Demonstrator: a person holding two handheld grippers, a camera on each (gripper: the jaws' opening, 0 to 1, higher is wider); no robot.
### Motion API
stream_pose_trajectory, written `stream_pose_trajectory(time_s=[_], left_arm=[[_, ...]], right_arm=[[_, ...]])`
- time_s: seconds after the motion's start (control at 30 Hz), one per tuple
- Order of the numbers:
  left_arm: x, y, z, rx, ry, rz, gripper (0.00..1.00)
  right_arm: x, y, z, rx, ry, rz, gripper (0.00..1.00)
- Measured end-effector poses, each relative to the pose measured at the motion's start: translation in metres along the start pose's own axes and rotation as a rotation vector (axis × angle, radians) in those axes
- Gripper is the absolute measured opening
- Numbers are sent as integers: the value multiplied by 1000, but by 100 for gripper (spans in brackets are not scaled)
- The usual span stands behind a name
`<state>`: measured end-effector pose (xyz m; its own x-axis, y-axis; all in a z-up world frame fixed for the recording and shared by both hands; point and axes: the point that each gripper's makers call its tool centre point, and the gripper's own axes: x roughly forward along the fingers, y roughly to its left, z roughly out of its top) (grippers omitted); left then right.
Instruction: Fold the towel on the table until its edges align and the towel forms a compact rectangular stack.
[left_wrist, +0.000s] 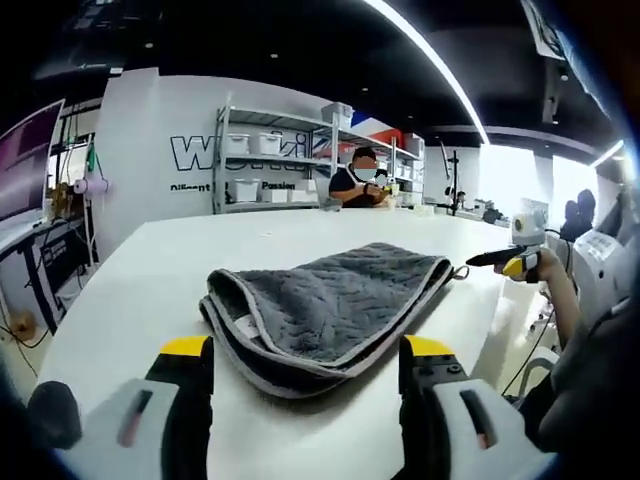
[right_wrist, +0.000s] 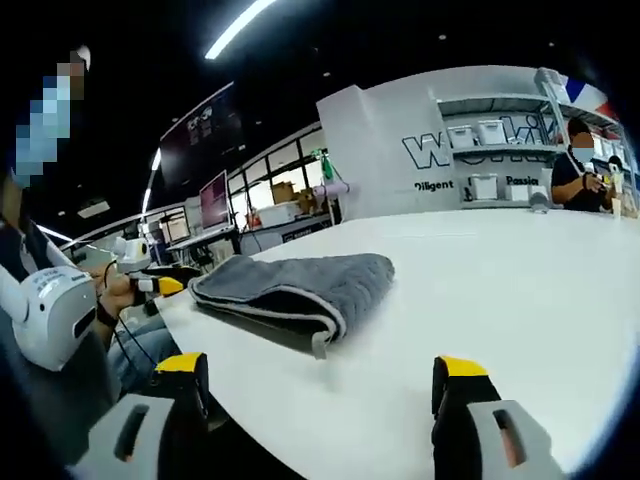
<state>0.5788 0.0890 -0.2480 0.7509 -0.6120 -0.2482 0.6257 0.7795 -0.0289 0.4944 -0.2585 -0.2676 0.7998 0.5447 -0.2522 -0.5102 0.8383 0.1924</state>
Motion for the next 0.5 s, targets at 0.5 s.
stream_pose_trajectory(time_s=[0.5], left_arm=[[11, -10, 15, -22, -59, -56, 72]], right_arm=[[-6, -10, 0, -44, 26, -61, 99]])
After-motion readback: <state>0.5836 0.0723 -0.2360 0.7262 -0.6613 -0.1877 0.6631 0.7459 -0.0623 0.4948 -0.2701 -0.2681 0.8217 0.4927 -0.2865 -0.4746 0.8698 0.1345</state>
